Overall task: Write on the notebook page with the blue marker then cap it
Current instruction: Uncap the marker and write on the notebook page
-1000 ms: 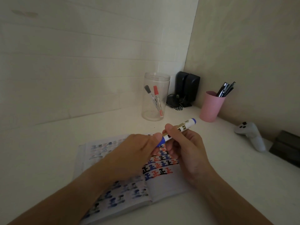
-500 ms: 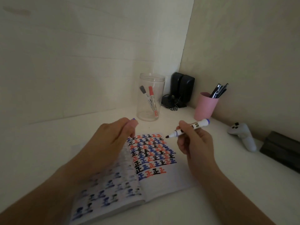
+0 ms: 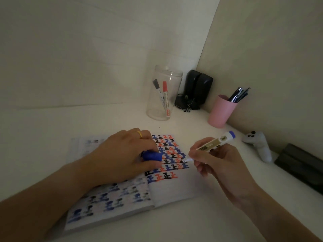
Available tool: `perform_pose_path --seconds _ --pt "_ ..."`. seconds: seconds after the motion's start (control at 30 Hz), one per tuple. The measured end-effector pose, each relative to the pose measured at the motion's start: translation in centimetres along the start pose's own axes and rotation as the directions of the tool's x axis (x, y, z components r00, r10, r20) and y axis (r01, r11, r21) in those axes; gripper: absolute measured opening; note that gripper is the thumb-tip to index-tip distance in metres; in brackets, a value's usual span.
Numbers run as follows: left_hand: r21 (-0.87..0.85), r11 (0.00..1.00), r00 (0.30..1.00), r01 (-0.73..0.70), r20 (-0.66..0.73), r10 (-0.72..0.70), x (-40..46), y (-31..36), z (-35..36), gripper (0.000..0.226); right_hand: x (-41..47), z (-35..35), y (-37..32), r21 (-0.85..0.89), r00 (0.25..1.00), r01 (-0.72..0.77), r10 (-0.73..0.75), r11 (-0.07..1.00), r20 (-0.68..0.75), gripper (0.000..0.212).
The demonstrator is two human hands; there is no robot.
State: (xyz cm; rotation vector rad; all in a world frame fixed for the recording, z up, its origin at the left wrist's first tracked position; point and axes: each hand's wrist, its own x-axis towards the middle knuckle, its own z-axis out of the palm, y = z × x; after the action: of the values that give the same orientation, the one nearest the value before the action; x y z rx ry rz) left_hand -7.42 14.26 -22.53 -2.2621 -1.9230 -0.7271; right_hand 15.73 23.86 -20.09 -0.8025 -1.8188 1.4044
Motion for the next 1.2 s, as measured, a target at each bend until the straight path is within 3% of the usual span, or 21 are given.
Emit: perform_pose_path --seconds 0.17,0.4,1.2 --pt "-0.012 1.000 1.000 -0.006 0.022 0.006 0.0 -0.3 0.4 0.041 -0.3 -0.1 2.8 -0.054 0.995 0.007 -0.012 0.999 -0.098 0.006" --pt "-0.015 1.000 0.999 0.018 0.044 -0.017 0.2 -0.4 0.4 0.045 -0.5 -0.1 2.9 -0.182 0.997 0.048 -0.059 0.982 -0.052 0.003" --pt "-0.034 0.999 0.999 0.013 0.037 -0.012 0.1 -0.3 0.2 0.039 -0.6 -0.1 2.8 -0.187 0.996 0.039 -0.054 0.982 -0.076 0.008"
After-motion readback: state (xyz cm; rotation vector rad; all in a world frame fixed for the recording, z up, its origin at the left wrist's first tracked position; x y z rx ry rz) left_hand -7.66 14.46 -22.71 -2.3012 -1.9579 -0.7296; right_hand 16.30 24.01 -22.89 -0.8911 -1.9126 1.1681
